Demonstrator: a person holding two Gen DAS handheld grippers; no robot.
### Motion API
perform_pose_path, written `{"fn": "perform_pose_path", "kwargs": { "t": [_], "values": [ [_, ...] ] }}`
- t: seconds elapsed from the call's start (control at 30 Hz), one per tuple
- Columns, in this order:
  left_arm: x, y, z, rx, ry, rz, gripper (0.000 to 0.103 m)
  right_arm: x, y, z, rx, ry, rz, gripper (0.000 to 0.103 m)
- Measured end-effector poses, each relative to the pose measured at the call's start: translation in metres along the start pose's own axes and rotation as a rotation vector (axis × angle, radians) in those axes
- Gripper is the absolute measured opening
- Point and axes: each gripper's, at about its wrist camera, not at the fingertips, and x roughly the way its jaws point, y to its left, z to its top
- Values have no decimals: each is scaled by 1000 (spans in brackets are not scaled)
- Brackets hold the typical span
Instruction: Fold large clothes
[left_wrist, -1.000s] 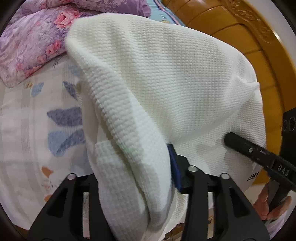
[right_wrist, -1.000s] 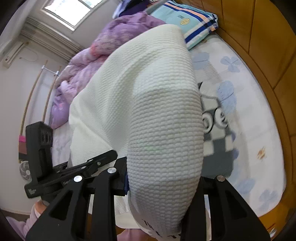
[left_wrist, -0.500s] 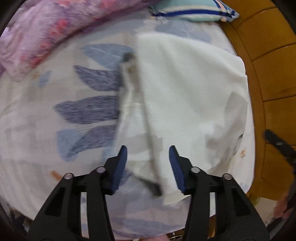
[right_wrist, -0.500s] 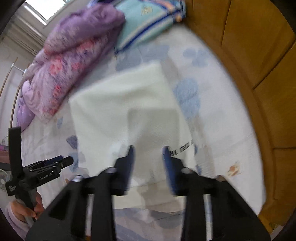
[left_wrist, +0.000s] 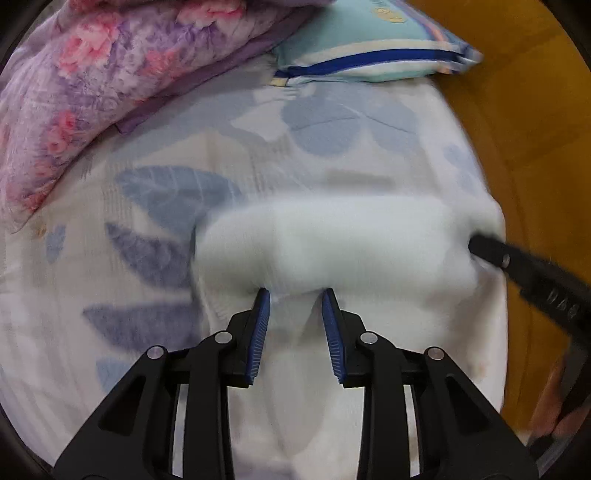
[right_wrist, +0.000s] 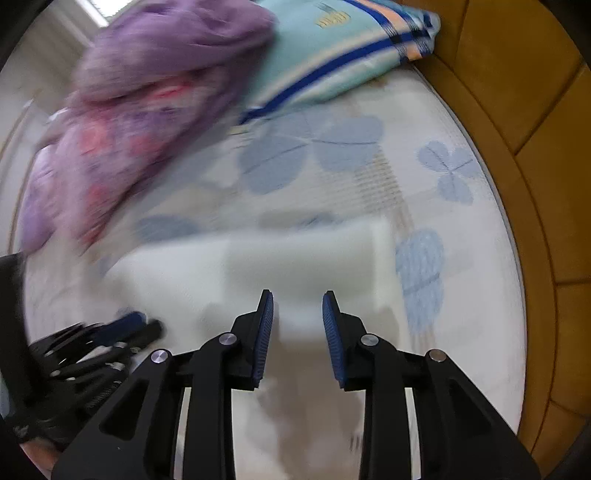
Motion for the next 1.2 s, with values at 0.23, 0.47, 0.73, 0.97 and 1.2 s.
{"fn": "perform_pose_path", "kwargs": {
  "t": [0.23,0.47,0.73,0.97,1.2],
  "values": [
    [0,5,-8,41,-31,-40,43,-16,12,-7,26,-17,34,56],
    [-46,2,-39,13,-88,-19,89,-55,23,-54,26,-91,9,87],
    [-93,17,-93,11,-112,33,89,-125,34,-129,65,-277,-107,92],
    [-165,45,-155,77,-288,47,89,-170,85,-197,32,-408,-150,92],
    [-244,85,-218,196,-388,57,91,-198,158,-272,135,-560,-245,92]
  ]
}}
